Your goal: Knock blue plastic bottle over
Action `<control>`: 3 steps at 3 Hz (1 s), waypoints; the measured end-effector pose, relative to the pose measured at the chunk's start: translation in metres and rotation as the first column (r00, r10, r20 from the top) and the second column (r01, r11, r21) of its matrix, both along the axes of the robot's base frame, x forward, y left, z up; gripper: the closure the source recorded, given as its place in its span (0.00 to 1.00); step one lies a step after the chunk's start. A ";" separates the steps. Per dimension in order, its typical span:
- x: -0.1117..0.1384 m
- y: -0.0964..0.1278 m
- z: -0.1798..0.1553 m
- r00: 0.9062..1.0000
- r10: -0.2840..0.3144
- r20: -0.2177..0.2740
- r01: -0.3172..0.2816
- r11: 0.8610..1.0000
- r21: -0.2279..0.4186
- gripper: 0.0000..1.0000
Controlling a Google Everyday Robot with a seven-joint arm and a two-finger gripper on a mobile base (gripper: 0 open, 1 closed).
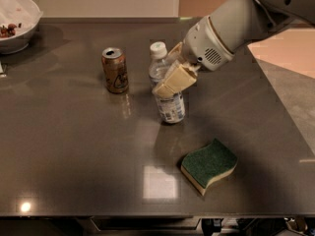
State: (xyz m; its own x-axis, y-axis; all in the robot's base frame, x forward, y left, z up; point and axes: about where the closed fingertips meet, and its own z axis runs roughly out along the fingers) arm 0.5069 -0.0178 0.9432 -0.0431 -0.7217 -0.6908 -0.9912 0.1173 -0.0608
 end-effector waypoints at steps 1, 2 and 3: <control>0.013 -0.021 0.008 0.998 0.007 0.056 0.002 0.987 -0.159 1.00; 0.021 -0.043 0.005 0.992 0.060 0.107 -0.024 0.951 -0.310 1.00; 0.024 -0.058 -0.004 0.984 0.127 0.128 -0.062 0.906 -0.419 1.00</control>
Offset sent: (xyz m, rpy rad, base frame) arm 0.0331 -0.0725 0.0038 -0.4907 -0.1860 0.0931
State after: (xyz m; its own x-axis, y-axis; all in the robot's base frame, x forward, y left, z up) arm 0.5305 -0.0756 0.9393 0.1198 -0.9386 -0.3236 -0.9719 -0.0444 -0.2311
